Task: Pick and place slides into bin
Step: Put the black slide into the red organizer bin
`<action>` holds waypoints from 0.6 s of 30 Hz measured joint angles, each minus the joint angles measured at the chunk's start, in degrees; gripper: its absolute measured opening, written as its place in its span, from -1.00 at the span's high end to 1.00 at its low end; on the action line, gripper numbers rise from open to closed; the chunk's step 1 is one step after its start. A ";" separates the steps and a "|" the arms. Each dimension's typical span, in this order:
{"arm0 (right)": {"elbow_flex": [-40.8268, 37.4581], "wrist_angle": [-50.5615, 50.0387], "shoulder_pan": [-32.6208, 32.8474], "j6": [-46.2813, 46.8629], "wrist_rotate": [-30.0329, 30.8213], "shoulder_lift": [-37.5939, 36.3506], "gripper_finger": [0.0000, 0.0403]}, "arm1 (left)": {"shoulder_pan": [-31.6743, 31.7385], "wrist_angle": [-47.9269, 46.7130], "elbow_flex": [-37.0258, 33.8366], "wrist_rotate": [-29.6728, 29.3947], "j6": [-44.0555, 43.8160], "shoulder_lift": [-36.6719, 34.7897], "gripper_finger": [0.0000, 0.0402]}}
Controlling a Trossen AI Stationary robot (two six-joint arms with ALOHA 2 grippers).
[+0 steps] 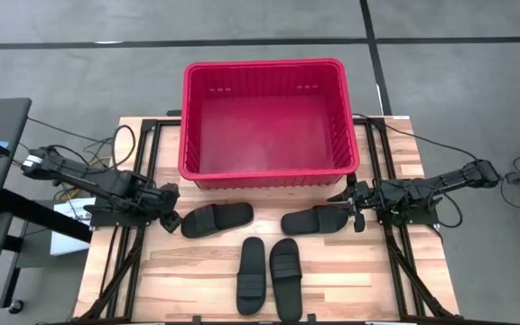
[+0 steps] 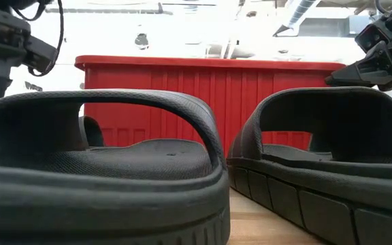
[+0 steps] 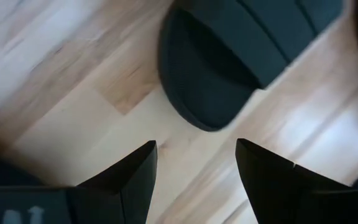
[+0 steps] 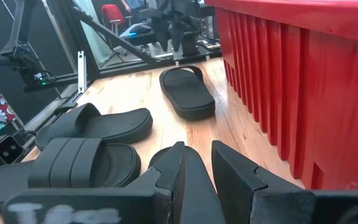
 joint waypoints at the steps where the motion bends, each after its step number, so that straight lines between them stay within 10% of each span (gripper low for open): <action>1: 0.02 0.00 0.00 0.00 0.00 -0.01 0.65 | -0.06 0.42 0.00 -0.28 -0.52 0.82 -0.05; 18: 0.01 0.02 -0.01 0.02 0.00 -0.02 0.65 | -0.38 8.34 0.00 -1.39 -4.37 14.09 -0.05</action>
